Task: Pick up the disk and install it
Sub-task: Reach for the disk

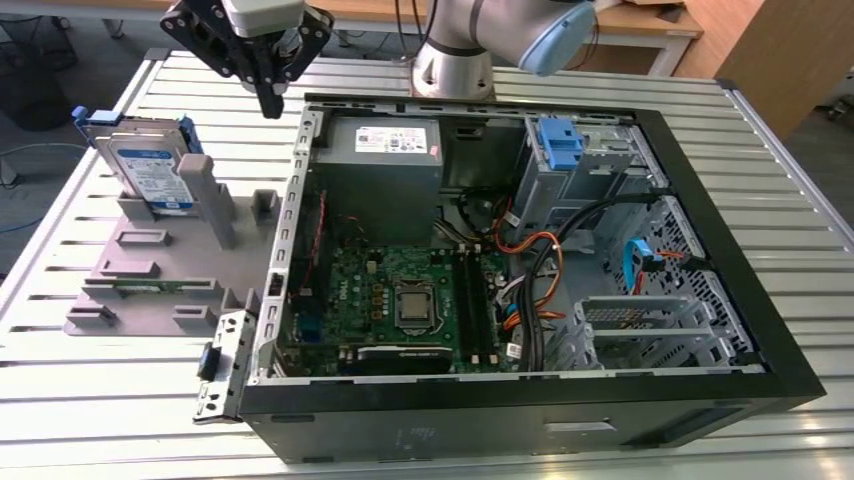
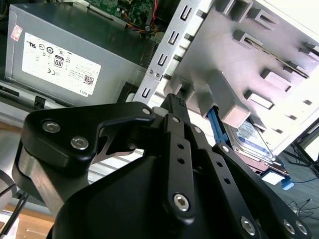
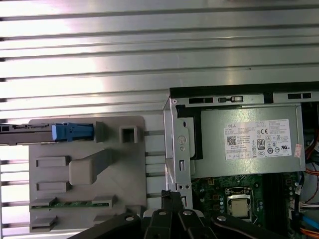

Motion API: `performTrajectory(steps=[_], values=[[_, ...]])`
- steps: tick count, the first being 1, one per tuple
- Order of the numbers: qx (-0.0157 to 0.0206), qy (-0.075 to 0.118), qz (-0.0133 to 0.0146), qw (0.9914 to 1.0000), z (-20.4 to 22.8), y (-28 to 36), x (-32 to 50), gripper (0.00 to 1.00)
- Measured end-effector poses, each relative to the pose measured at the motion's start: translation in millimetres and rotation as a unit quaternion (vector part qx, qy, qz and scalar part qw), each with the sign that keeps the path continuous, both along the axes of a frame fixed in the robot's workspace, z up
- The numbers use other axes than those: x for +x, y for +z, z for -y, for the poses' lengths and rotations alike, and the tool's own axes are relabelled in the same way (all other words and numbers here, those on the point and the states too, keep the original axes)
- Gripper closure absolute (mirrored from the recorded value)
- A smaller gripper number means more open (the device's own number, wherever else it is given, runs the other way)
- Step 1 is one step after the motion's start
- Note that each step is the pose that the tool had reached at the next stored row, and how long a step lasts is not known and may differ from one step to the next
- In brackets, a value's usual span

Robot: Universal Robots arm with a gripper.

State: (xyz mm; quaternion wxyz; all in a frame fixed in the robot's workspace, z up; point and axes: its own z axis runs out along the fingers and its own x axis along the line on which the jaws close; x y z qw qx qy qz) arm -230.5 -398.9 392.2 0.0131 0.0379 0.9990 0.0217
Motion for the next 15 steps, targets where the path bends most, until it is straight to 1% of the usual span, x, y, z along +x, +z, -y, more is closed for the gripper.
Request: performTrajectory(steps=[9, 12, 15], values=[[0.0000, 0.000, 0.0000, 1.00000, 0.0, 0.0, -0.3, 0.89], [0.0000, 0.000, 0.0000, 1.00000, 0.0, 0.0, -2.9, 0.89], [0.0000, 0.000, 0.0000, 1.00000, 0.0, -0.1, -7.6, 0.89]])
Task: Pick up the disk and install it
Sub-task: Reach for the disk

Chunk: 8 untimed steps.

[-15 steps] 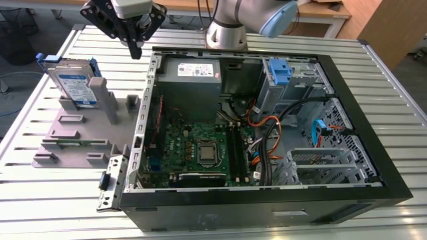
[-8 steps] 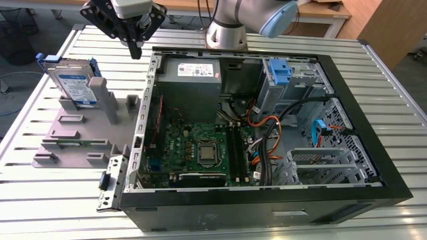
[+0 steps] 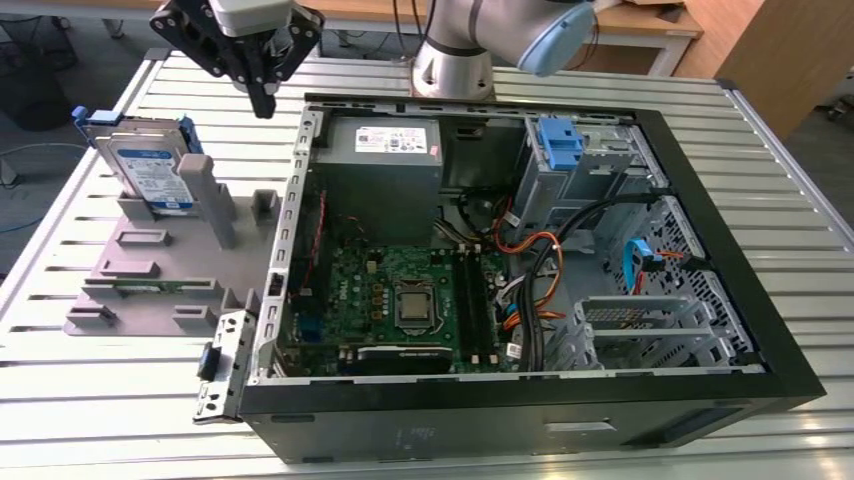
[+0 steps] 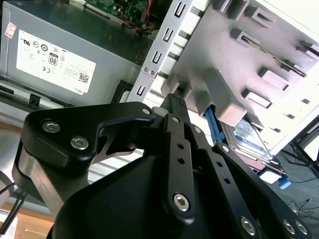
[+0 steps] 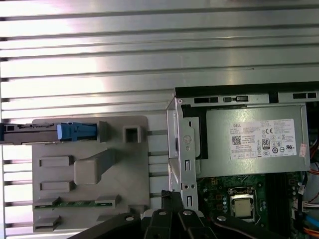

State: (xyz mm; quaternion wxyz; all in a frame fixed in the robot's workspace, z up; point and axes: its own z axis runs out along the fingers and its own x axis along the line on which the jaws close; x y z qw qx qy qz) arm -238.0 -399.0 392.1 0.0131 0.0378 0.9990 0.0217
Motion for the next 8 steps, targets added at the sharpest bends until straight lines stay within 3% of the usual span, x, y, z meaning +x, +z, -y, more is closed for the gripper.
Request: performTrajectory(steps=[8], values=[[0.0000, 0.000, 0.0000, 1.00000, 0.0, -0.6, -14.0, 0.89]])
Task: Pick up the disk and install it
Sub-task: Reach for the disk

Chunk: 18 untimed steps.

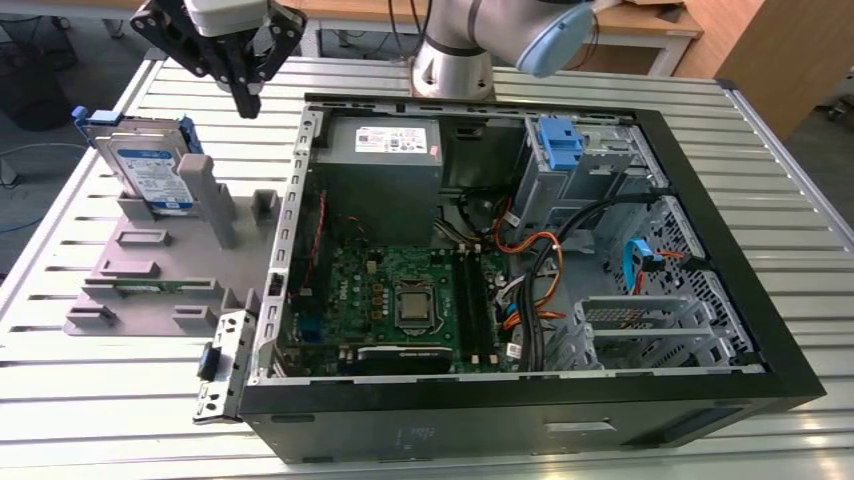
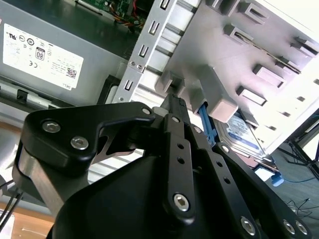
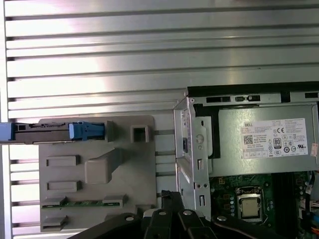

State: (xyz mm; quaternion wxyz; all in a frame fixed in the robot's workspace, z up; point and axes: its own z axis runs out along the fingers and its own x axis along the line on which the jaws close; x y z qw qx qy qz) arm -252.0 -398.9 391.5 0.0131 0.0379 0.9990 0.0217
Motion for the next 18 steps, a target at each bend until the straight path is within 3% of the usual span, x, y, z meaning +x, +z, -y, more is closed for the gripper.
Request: performTrajectory(steps=[8, 18], values=[[0.0000, 0.000, -0.0001, 1.00000, 0.0, -0.5, -17.5, 0.89], [0.0000, 0.000, 0.0000, 1.00000, 0.0, -0.8, -29.2, 0.89]])
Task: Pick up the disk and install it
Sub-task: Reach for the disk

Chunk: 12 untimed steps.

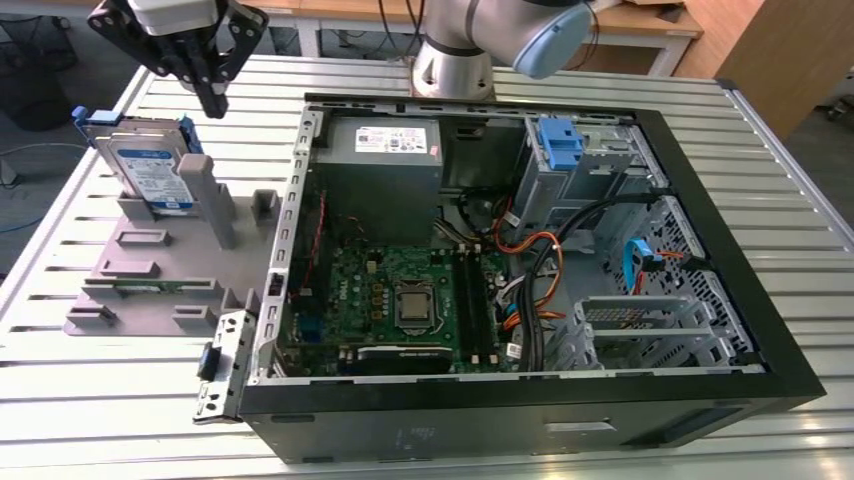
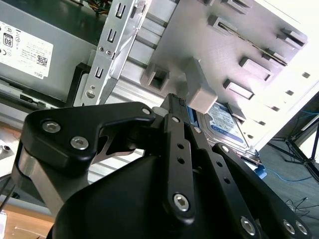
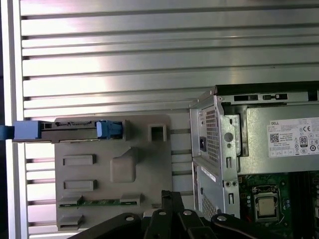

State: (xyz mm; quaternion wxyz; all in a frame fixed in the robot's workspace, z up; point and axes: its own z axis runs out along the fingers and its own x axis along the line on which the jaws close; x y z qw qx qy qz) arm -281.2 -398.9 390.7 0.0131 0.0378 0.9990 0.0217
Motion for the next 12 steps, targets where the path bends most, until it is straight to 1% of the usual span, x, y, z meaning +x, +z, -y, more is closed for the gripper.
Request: performTrajectory(steps=[12], values=[[0.0000, 0.000, 0.0000, 1.00000, 0.0, -0.2, -8.2, 0.89]])
